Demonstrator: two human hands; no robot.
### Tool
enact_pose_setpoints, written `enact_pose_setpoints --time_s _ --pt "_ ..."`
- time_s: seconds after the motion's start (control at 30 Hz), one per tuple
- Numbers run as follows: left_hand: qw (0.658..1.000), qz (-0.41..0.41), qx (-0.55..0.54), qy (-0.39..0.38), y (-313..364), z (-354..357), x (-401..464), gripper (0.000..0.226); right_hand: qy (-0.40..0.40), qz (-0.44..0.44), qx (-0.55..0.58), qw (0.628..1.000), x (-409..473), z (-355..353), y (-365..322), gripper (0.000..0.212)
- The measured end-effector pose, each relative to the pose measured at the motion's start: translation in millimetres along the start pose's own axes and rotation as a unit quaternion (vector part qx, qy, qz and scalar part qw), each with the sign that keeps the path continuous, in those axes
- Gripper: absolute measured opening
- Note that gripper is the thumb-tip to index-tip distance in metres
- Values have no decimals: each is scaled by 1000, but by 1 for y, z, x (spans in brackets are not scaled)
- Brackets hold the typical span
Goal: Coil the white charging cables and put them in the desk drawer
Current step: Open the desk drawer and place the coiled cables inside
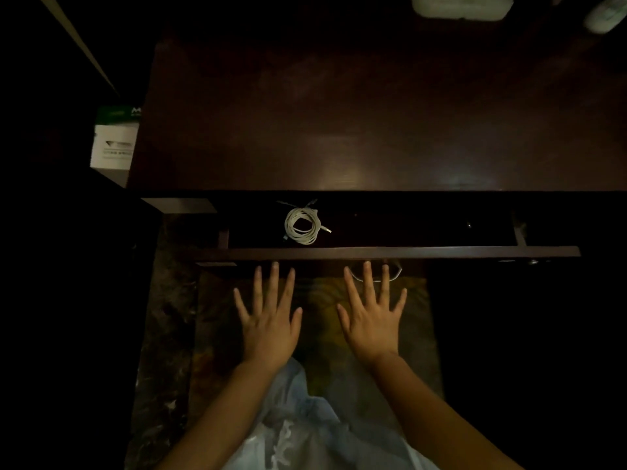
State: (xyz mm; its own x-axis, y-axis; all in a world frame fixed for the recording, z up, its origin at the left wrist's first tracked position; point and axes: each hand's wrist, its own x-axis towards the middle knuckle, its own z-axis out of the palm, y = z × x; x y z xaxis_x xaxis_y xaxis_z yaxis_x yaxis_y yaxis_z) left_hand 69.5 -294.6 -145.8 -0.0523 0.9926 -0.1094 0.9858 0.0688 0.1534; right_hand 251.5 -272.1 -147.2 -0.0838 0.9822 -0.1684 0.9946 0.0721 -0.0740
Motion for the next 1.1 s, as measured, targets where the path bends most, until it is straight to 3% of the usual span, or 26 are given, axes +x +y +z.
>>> enact_pose_setpoints --time_s 0.57,0.8,1.1 --pt "1000 -3 5 21 3 -10 97 71 34 -14 47 998 97 -5 -6 68" --pt "1000 1 15 18 5 -15 120 78 -30 7 38 999 118 -16 -11 65" --pt "1000 -16 12 -21 8 -17 123 71 -40 11 28 999 119 -21 -15 66"
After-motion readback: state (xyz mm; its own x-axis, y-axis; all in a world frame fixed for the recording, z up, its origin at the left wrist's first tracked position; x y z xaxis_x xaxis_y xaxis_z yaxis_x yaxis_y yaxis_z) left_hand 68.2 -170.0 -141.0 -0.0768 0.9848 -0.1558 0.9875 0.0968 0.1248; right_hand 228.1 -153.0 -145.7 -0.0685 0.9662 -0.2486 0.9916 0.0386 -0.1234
